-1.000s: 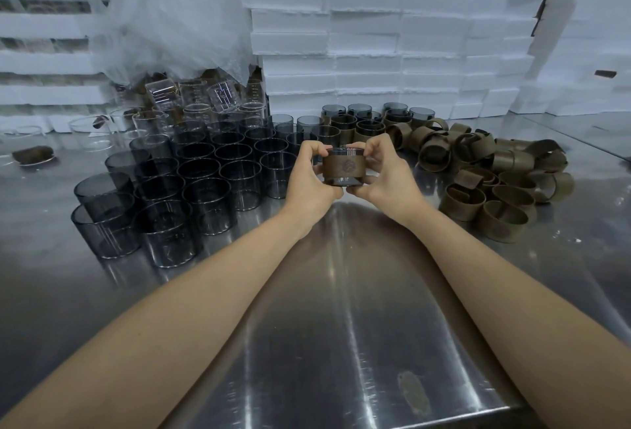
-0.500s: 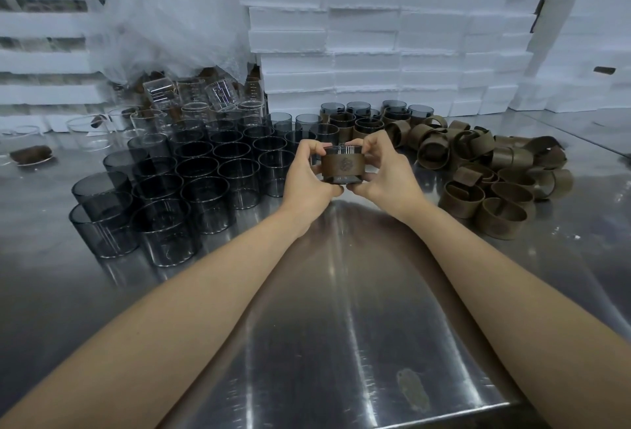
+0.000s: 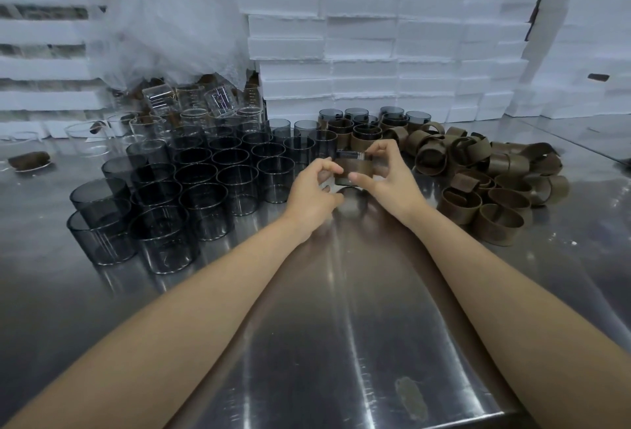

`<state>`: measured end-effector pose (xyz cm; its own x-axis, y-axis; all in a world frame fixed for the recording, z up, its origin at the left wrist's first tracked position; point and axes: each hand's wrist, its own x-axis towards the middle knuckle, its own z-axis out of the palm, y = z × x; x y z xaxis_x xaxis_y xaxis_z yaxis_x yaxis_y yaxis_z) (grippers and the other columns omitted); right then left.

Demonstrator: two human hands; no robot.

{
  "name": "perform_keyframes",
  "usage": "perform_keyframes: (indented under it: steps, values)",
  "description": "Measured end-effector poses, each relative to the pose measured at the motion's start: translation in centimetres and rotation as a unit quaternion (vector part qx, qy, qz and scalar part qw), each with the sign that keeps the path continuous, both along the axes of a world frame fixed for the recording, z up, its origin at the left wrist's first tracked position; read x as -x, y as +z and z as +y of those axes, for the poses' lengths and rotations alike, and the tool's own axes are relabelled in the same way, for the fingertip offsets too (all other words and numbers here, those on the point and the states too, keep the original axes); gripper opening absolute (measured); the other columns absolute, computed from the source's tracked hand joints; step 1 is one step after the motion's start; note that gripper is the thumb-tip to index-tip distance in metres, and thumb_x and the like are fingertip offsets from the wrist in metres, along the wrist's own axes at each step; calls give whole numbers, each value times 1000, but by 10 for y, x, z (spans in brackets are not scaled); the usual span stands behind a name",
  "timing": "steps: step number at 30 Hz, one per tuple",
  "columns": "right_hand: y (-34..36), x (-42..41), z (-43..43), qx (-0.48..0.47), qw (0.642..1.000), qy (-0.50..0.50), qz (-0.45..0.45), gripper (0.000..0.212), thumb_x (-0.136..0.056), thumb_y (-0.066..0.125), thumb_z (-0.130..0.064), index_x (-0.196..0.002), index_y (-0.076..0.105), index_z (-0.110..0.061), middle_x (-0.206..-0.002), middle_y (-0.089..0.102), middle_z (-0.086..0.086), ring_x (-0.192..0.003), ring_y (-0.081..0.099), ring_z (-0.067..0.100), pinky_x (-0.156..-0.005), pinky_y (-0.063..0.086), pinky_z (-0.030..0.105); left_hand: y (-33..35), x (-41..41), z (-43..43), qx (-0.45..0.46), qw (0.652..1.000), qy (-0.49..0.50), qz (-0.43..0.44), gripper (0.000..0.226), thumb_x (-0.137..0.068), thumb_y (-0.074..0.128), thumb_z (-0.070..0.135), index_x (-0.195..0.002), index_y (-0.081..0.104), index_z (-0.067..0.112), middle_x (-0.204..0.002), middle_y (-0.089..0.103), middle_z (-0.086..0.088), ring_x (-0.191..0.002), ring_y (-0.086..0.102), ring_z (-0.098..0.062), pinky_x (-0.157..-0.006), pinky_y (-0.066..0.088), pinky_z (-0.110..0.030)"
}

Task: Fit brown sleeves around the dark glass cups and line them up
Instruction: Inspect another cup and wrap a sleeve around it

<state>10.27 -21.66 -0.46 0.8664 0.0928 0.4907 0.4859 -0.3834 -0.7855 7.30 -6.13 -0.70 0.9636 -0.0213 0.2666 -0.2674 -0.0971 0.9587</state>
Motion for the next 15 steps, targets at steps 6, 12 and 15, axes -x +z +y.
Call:
perform_keyframes:
  steps: [6,12,15]
  values:
    - [-3,-9,-9,82,992,-94,-12,39,-78,75,-2,-99,46,-18,-117,53,7,-109,53,23,-90,43,25,-3,-4,1,-16,999,38,19,40,-80,59,-18,-86,58,22,-115,59,1,-121,55,-17,-108,41,-29]
    - [-4,-9,-7,96,975,-189,-65,37,-81,74,-6,-113,57,-13,-121,50,3,-111,48,11,-93,34,15,-3,-4,0,-45,998,45,23,31,-83,55,-15,-92,61,15,-114,61,0,-113,57,-13,-102,43,-25]
    - [-5,-5,-4,140,960,-219,-100,16,-86,65,-15,-99,56,-21,-95,50,-6,-88,53,12,-72,43,27,-2,-3,-1,-43,998,49,21,29,-84,53,-14,-91,61,13,-111,62,0,-110,58,-13,-96,45,-21]
